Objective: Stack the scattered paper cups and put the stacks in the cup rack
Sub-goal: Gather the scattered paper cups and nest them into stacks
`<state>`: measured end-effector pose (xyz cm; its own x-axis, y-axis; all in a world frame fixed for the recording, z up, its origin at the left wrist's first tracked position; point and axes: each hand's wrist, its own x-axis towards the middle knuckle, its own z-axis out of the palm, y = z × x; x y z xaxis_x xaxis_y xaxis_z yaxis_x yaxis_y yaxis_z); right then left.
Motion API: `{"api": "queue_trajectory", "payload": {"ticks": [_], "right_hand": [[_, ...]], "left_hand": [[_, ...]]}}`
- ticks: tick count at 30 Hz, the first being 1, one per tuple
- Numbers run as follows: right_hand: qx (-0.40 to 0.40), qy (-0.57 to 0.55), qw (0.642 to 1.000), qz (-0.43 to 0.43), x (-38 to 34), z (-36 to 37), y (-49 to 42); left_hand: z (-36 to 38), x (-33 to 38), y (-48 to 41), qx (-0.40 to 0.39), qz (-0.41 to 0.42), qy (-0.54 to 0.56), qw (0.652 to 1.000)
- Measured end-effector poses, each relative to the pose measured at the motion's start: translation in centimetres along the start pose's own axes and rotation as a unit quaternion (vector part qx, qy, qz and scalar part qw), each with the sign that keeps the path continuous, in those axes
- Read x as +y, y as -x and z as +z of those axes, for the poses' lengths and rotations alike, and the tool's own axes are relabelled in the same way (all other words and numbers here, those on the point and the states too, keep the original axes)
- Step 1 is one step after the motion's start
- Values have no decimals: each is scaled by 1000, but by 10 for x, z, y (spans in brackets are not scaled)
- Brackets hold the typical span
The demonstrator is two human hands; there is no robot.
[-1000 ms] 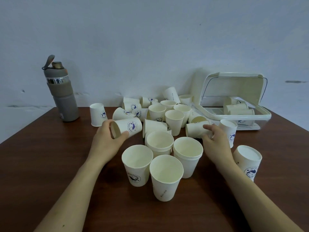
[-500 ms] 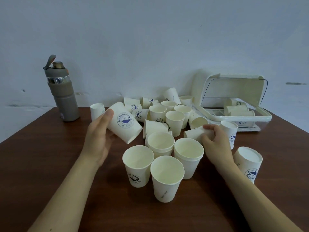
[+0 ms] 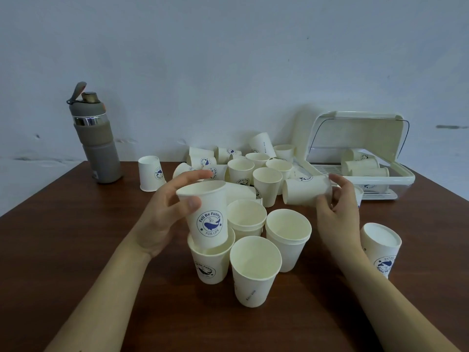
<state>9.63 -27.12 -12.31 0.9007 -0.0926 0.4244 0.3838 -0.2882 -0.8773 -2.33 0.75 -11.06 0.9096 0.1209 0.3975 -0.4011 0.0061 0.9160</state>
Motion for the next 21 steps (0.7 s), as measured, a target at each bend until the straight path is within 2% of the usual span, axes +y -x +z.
{"api": "queue_trajectory", "payload": {"ticks": [5,8,10,12,14,17,21], "right_hand": [[14,-34,999,-13,0,1,-3],[25,-86,996,-21,1,2,-4],[29,-133,990,-21,-1,0,-4],[20,-189,982,-18,-6,-1,-3],[-3,-269,963,-9,-12,-2,-1],[-68,-383,921,3,-25,-4,5],[-188,-410,892,-29,-33,-9,17]], "left_hand": [[4,0,-1,-17,-5,-25,1000],[5,-1,-2,-15,-18,26,999],[6,-2,-4,27,-43,18,999],[8,-7,-8,99,-82,-52,990],[9,-13,-12,154,-124,-85,977],[9,-17,-14,189,-150,-95,966],[9,-22,-16,188,-159,-95,964]]}}
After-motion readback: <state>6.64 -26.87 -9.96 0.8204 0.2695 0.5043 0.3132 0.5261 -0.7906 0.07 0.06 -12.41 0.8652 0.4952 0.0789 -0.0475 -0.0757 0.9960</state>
